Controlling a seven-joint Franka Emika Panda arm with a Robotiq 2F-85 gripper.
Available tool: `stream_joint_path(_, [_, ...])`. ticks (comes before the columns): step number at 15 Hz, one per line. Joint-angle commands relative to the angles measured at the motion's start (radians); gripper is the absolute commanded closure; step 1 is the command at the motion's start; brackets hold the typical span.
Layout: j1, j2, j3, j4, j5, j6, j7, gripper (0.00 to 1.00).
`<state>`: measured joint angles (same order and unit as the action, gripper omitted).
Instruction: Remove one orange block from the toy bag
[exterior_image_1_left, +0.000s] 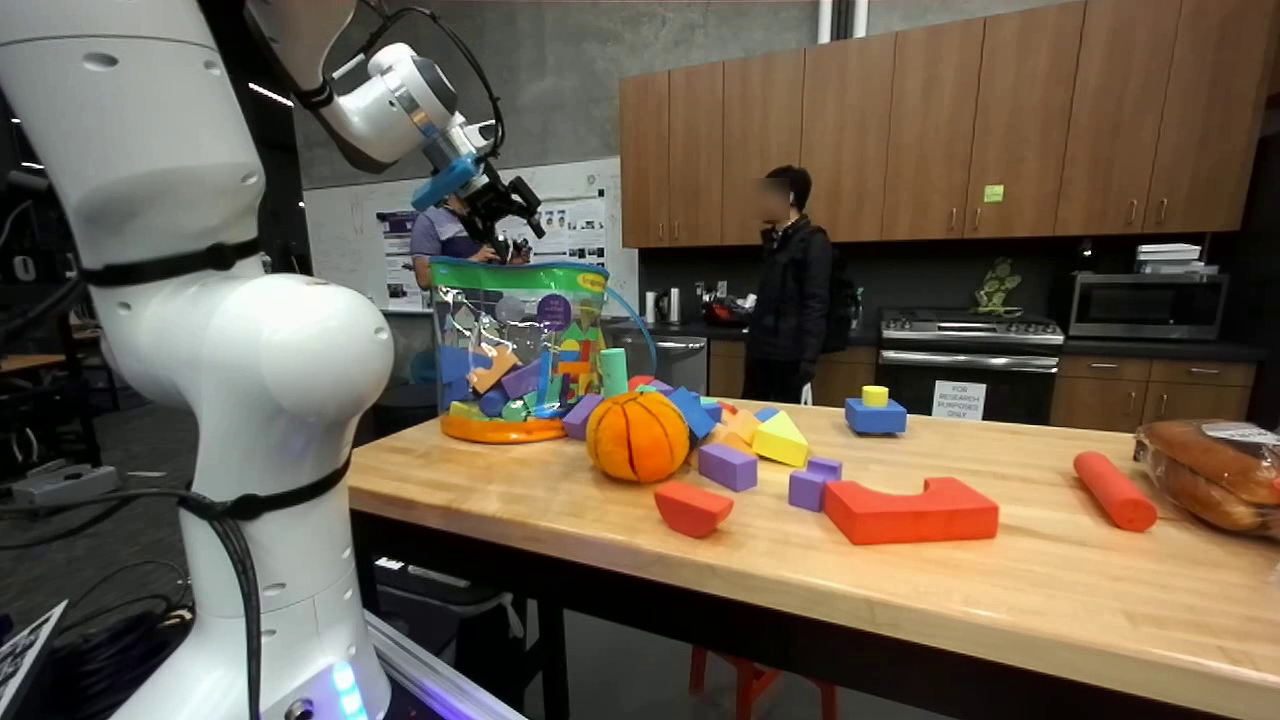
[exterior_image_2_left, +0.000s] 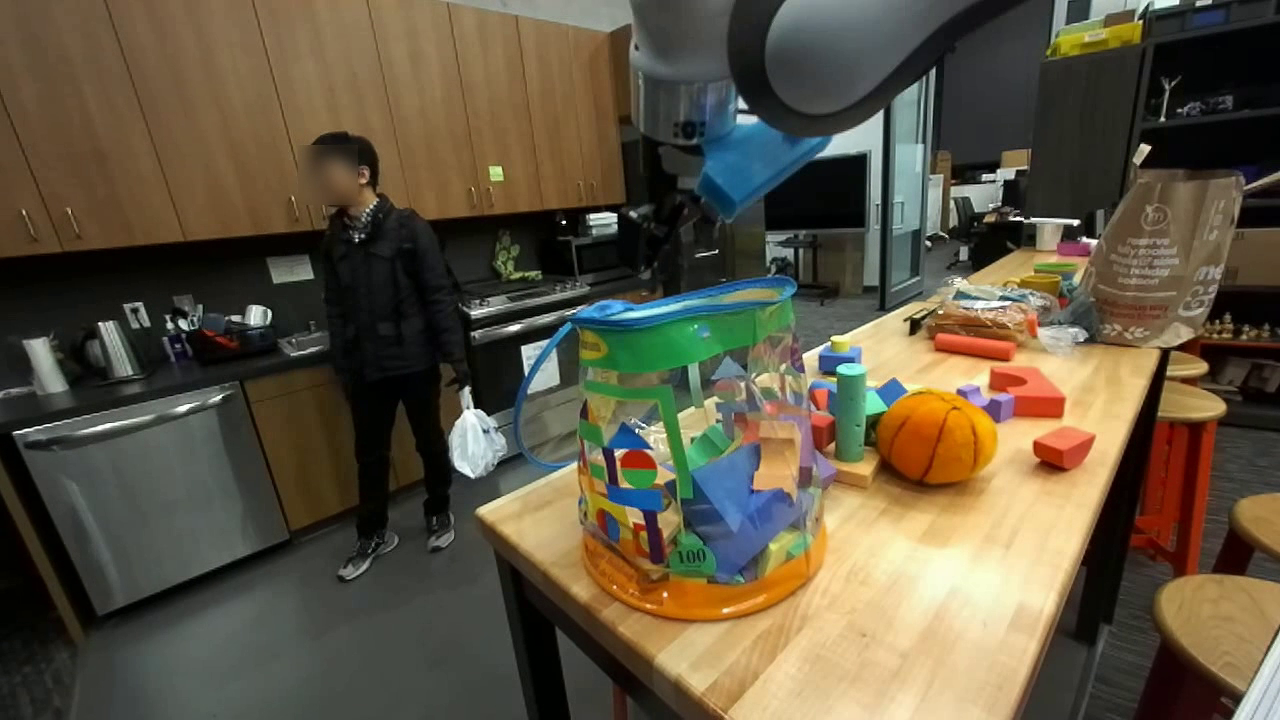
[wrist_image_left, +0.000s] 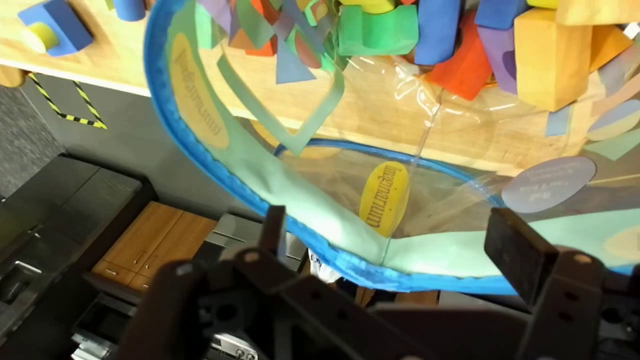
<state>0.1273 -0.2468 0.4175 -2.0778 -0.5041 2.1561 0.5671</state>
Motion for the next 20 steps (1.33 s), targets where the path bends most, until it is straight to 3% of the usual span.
stream_joint_path(1, [0.028, 0.033, 0.001, -0.012, -0.016, 0.022, 0.029, 0.0])
stream_joint_path(6, [0.044, 0.038, -0.007, -0.012, -0.013, 0.006, 0.016, 0.0])
stream_joint_path(9, [0.046, 0.047, -0.008, 0.023, -0.019, -0.071, -0.038, 0.0])
stream_joint_path(14, [0.053, 0.153, 0.0, 0.223, -0.082, -0.287, -0.137, 0.0])
stream_joint_path(20, [0.106, 0.345, -0.03, 0.4, -0.168, -0.31, -0.178, 0.0])
